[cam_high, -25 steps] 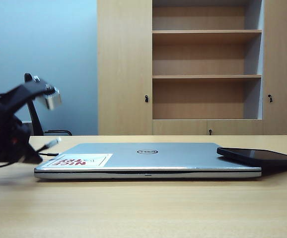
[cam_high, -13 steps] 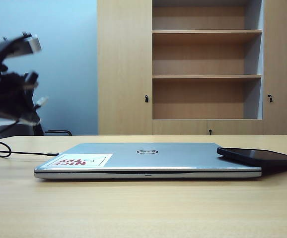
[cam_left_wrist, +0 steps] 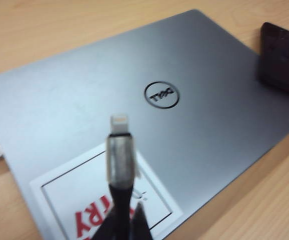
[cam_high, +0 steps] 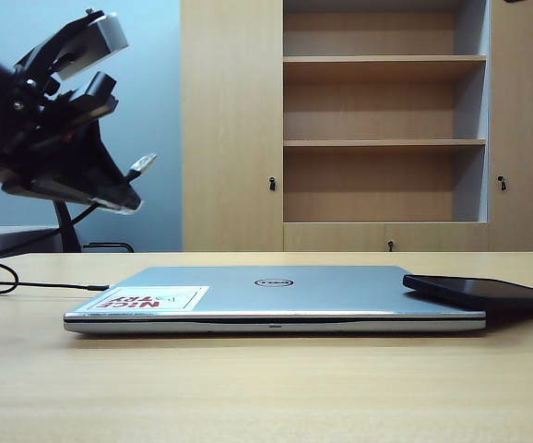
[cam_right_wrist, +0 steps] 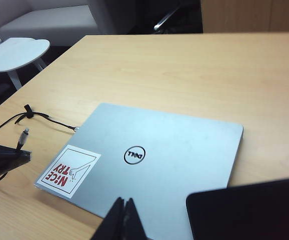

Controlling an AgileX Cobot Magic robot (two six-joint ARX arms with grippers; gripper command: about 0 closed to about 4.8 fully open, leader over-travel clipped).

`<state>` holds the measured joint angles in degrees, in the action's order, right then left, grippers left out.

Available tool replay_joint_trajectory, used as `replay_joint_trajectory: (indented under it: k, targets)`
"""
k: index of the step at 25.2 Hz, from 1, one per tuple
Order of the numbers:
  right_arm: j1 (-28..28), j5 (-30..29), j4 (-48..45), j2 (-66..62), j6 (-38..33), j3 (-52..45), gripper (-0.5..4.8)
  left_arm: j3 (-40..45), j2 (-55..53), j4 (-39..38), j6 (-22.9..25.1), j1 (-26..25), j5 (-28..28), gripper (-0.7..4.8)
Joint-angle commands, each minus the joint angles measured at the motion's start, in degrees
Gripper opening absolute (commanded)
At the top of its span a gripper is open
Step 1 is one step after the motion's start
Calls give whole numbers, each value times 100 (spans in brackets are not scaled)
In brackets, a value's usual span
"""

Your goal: Pick up the charging cable and the phone, plug the charging cable into the charging port on the phone, and finally place them back on the table.

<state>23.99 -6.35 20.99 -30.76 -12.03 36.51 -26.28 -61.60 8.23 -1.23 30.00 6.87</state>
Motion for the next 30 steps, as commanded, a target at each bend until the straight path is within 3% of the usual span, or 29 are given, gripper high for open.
replay_joint_trajectory:
  k: [1, 8, 13, 15, 16, 20, 22, 30]
  targets:
    - [-348, -431, -17, -2, -391, -129, -1, 17, -28, -44, -105, -11, -11, -6]
    - [-1248, -780, -44, -72, -2006, -782, -1, 361, -42, -37, -87, -11, -11, -6]
    - [-1436, -778, -26, -413, -2398, -855, 12, 442, -42, -17, -70, -11, -11, -6]
    - [-1443, -776, -57, -581, -2398, -855, 66, 444, -42, -4, -72, -11, -13, -6]
    - [-1440, -782, -74, -767, -2402, -855, 144, 444, -42, 17, -72, -11, -13, -6]
    - [-1478, -984, -186, -1241, -2837, -852, 317, 444, -42, 33, -70, -11, -11, -6]
    - [-1620, -1172, -334, -1646, -3217, -852, 441, 444, -42, 44, -72, -11, -13, -6]
    - [-2153, -1604, -920, -2441, -3641, -852, 425, 444, -42, 52, -72, -11, -11, -6]
